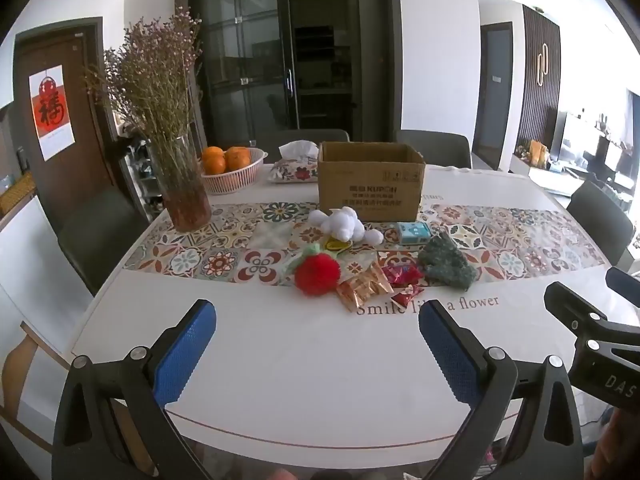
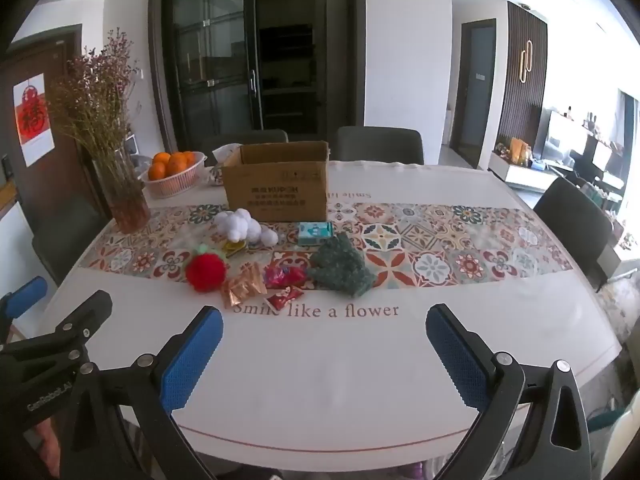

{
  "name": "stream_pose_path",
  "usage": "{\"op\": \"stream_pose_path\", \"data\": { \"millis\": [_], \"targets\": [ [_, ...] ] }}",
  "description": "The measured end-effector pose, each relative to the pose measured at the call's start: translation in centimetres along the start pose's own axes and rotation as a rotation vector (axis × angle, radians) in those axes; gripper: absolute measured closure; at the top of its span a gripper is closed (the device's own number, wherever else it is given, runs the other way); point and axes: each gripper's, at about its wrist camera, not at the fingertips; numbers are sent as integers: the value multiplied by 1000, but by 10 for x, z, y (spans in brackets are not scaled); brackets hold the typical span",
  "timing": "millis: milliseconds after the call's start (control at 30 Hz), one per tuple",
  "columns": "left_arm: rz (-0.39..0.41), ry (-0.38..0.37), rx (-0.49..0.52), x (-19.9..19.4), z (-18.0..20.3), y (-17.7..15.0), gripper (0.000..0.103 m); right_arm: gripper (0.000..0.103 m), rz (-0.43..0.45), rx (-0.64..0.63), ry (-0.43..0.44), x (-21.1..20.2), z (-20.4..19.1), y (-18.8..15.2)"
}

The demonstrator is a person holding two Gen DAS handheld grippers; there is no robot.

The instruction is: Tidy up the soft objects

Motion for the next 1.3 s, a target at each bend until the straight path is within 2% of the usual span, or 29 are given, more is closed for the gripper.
{"op": "stream_pose_path", "data": {
  "millis": [567, 1300],
  "targets": [
    [28, -2, -19, -7, -2, -1, 0, 0, -4, 14, 17, 0, 0, 0],
    [2, -20, -22, -2, 1, 0, 0, 0, 2, 9, 25, 0, -2, 3]
  ]
}}
Point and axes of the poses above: each gripper's, at about its wrist camera, not at the fingertips, and x roughly the way its jaws point, z to its right, y to its top, and after that the axes turned 12 degrees about -x, right-handed
